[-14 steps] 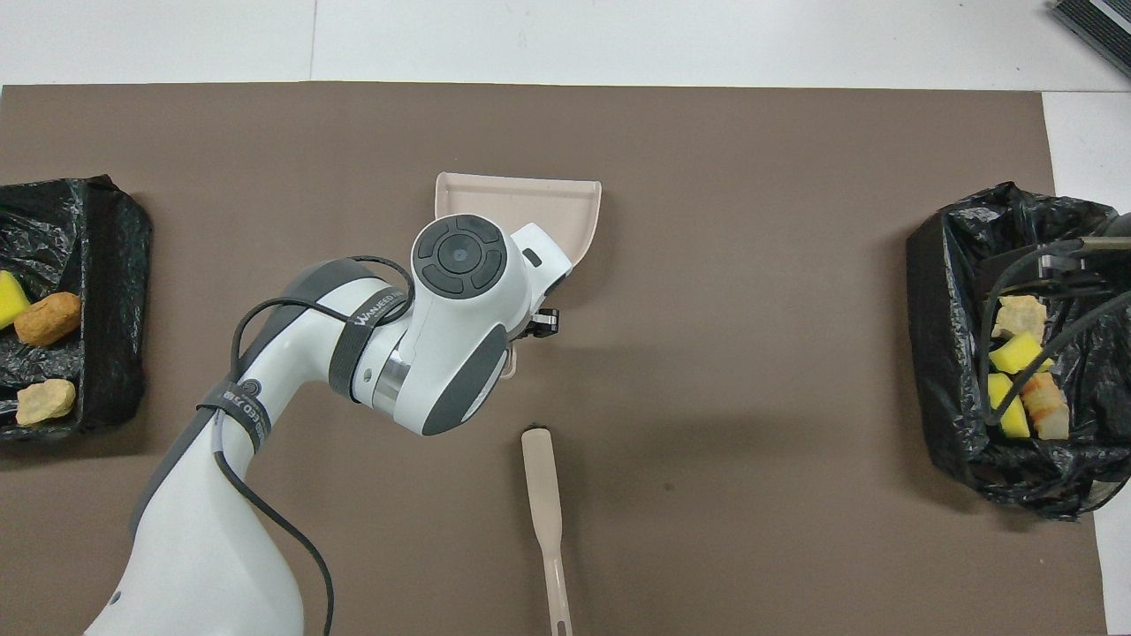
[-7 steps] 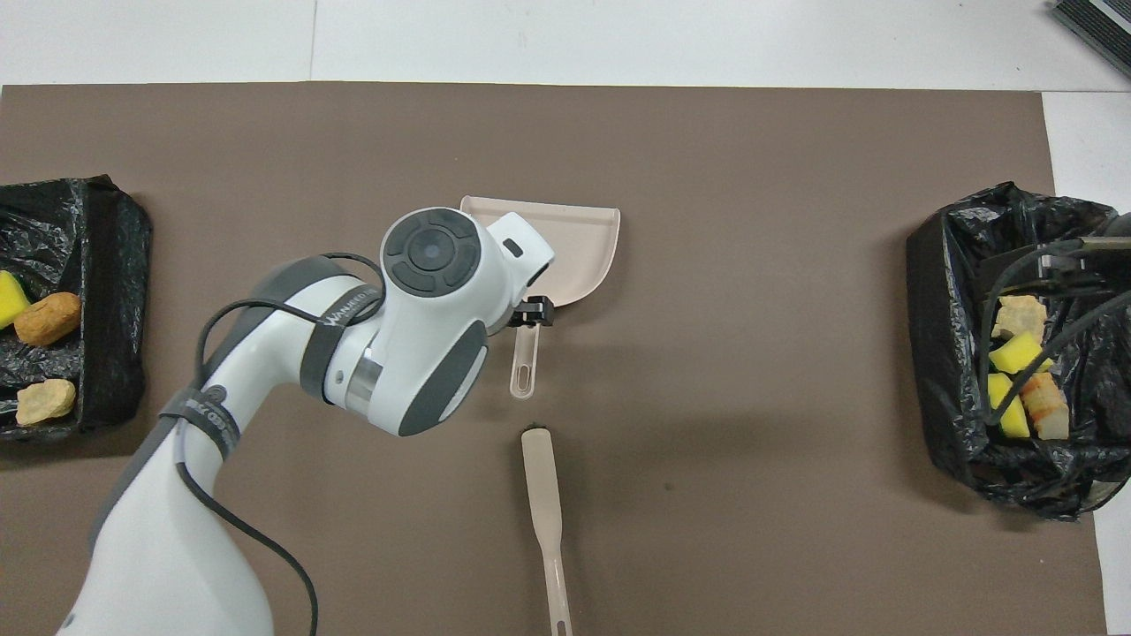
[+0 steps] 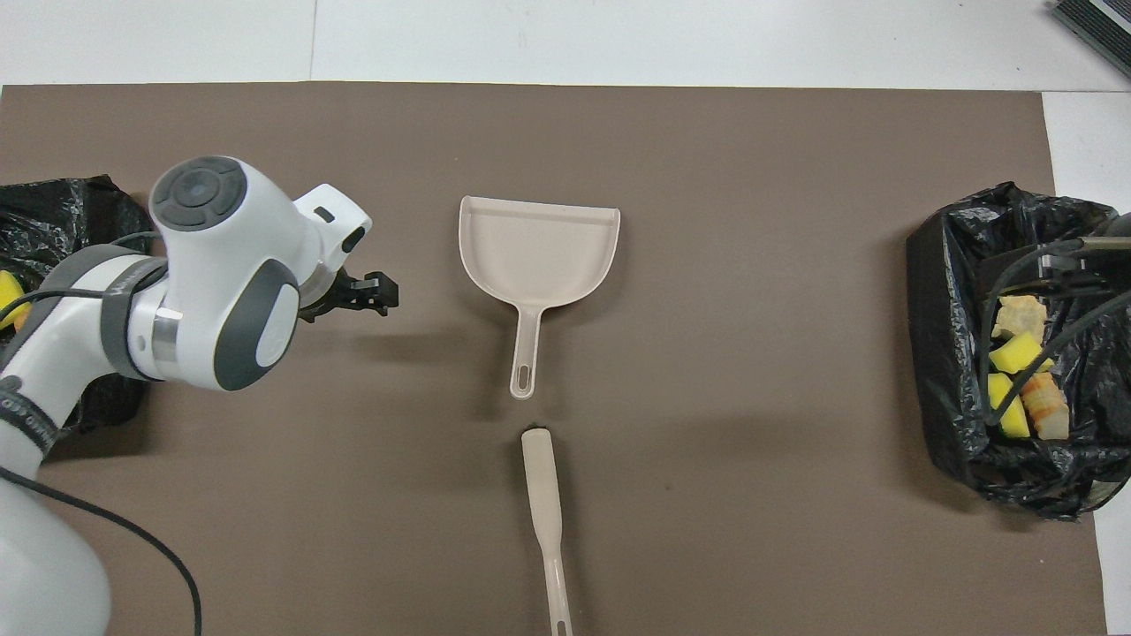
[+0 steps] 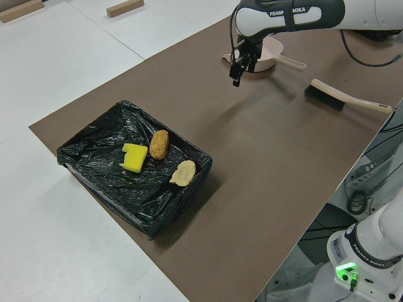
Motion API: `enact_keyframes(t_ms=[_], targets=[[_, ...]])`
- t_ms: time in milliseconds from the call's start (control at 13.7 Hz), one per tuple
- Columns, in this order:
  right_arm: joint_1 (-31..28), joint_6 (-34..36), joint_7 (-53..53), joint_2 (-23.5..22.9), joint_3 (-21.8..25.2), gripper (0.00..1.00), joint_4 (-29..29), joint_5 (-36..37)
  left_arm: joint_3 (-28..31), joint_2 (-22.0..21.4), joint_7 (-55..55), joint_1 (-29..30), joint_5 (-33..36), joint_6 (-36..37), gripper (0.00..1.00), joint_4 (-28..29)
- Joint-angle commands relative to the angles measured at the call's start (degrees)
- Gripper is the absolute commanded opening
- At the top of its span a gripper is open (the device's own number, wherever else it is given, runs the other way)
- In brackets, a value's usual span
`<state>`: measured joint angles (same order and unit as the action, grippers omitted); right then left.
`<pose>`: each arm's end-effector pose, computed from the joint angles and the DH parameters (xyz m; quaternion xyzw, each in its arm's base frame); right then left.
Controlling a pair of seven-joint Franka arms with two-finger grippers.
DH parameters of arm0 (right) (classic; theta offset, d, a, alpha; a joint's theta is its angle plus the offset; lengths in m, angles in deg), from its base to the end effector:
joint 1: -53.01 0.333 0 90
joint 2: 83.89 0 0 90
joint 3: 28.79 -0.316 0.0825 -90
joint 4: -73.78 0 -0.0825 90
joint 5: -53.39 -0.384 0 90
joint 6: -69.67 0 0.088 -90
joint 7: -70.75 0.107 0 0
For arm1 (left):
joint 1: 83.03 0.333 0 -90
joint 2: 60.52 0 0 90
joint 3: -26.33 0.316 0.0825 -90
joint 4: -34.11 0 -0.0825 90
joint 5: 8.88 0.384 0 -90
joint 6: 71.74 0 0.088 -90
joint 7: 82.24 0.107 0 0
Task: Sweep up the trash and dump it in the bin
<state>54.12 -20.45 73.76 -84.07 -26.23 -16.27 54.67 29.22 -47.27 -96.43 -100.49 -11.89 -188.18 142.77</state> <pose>0.5554 -0.0164 0.6226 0.9992 -0.0389 -0.0008 0.0113 0.5794 -0.1550 0.3740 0.9987 0.0091 -0.0503 0.0048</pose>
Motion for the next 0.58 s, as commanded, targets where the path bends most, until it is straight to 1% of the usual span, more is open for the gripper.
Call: enact_keyframes(t_ms=[0, 146, 219, 292, 365, 511], targets=[[-0.49, 0.21, -1.43, 0.62, -0.19, 1.00, -0.38, -0.93, -0.61, -10.77, 7.83, 4.88, -0.24, -0.28, 1.00, 10.85], [-0.49, 0.21, -1.43, 0.62, -0.19, 1.00, -0.38, -0.93, -0.61, -15.87, 12.93, 7.78, -0.24, 0.33, 1.00, 14.64], [-0.49, 0.21, -1.43, 0.62, -0.19, 1.00, -0.38, -0.93, -0.61, -17.37, 14.96, 9.19, -0.24, 1.12, 1.00, 14.57], [-0.49, 0.21, -1.43, 0.62, -0.19, 1.00, -0.38, -0.93, -0.61, -19.04, 16.46, 10.25, -0.24, 2.87, 1.00, 14.04], [-0.49, 0.21, -1.43, 0.62, -0.19, 1.00, -0.38, -0.93, -0.61, -19.76, 17.43, 11.56, -0.16, 4.28, 1.00, 12.99], [-0.49, 0.21, -1.43, 0.62, -0.19, 1.00, -0.38, -0.93, -0.52, -19.50, 21.45, 13.23, 0.37, 6.04, 1.00, 8.27]])
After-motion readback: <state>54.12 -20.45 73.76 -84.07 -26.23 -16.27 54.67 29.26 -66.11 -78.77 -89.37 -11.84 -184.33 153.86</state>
